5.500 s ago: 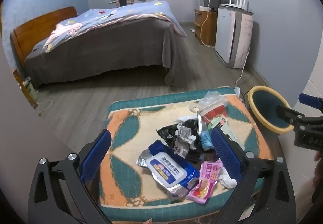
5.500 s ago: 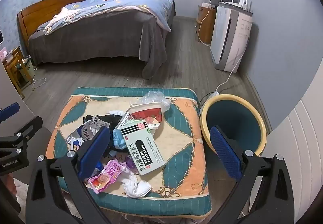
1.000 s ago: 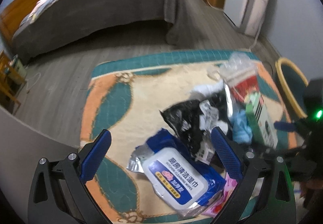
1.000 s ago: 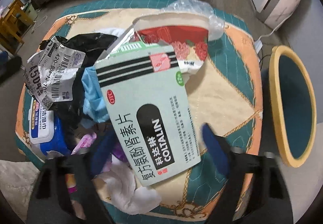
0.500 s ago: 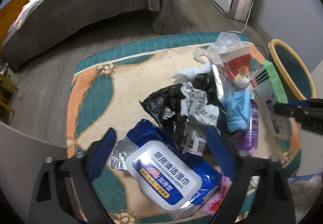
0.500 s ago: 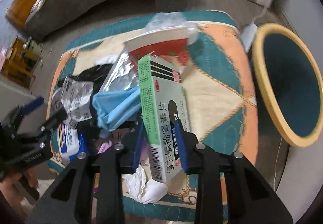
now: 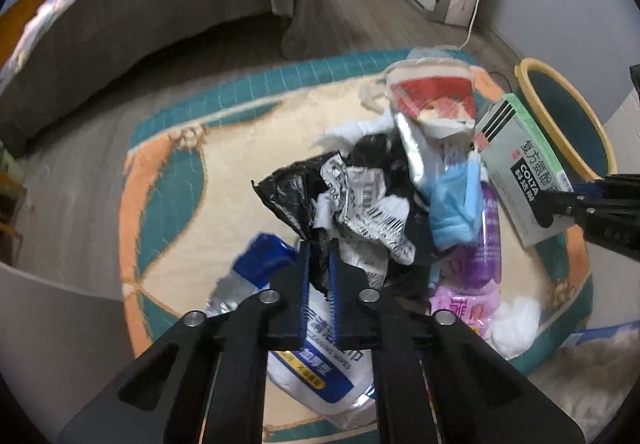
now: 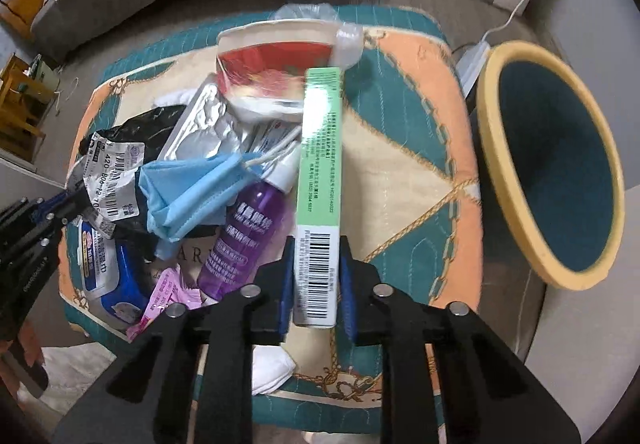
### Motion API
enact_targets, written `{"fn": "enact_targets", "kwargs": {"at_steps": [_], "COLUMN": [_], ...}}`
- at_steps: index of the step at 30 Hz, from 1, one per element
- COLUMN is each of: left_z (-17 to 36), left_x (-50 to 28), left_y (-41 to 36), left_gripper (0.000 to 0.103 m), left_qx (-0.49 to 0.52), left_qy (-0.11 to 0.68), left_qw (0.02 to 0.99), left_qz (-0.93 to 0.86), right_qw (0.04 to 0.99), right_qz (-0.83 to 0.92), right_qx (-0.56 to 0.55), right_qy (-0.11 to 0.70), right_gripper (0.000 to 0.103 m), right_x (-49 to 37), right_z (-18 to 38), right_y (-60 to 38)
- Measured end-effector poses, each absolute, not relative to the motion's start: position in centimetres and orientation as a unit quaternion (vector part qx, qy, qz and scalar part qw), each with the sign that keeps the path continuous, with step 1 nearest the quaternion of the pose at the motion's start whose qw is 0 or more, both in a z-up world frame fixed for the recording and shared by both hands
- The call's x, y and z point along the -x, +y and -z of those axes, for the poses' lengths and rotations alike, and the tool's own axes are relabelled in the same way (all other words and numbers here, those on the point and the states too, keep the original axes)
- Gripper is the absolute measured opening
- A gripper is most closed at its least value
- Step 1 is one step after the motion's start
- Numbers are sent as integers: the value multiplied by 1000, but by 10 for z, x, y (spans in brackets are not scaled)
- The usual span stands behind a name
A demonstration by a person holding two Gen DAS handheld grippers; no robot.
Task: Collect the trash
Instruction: 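Grasp the black plastic bag with left tool while right tool grasps green medicine box, then carry both items over the wastebasket and open both tools to drop them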
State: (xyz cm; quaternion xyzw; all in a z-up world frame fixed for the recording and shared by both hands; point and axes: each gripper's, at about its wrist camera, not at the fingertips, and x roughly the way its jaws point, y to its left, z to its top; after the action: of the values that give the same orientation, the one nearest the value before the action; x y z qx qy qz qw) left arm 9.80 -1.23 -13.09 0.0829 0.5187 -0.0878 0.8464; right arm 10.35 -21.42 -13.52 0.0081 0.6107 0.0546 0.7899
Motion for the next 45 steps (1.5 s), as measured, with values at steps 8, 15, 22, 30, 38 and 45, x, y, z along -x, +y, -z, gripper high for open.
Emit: {"fn": "enact_targets", "kwargs": {"at_steps": [8, 15, 22, 30, 38, 45], "left_z": [85, 28, -1, -8, -3, 18], "left_x": [-88, -77, -81, -104, -119, -131], "left_y": [6, 7, -7, -71, -170, -242], "left_gripper": [5, 5, 5, 5, 5, 5], "left_qx": [-70, -68, -27, -40, -63, -86], "left_qy": [457, 367, 327, 335, 346, 373], "left_qw": [885, 926, 941, 933, 913, 886], "left_qz": [61, 56, 79, 123, 208, 262], "right_qw": [820, 864, 885, 882, 866, 856], "right_qz": [-61, -75, -27, 1, 46, 72], "right_qx": [-11, -8, -16, -55, -97, -126], "right_qy": [569, 497, 465, 468, 488, 496], "right_gripper": [18, 18, 18, 18, 18, 18], "right_x": [-96, -86, -90, -97, -110, -115], "right_z": [88, 9, -20, -11, 17, 36], "right_y": [-224, -249, -304, -357, -420, -456]}}
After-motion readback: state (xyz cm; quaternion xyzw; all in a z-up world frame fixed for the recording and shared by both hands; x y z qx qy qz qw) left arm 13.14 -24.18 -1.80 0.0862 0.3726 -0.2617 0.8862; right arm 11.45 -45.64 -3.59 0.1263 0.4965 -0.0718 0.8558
